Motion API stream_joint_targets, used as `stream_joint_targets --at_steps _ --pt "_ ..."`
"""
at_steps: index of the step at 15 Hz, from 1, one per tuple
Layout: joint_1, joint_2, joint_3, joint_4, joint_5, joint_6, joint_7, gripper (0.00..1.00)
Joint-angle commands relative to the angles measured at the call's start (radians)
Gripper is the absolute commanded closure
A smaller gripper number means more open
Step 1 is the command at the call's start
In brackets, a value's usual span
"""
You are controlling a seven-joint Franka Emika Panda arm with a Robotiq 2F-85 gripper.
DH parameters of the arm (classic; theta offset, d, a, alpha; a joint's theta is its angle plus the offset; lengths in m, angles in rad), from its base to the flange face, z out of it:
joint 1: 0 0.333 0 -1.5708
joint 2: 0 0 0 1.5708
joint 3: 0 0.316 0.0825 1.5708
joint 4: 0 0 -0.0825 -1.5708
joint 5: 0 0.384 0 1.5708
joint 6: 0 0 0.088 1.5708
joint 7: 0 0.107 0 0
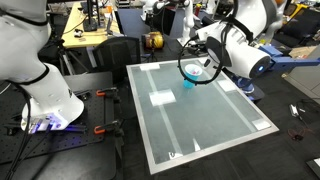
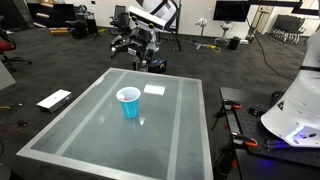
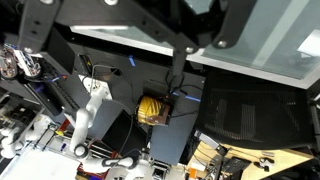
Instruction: Pick up the marker from the table and put it in the cup
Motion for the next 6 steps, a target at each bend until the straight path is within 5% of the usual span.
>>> stream_joint_targets --at_steps 1,6 --pt "-0.002 0.005 0.000 0.003 -0.001 -0.002 0.000 0.00" --pt "-0.002 0.009 0.000 0.004 -0.001 -0.002 0.000 0.00"
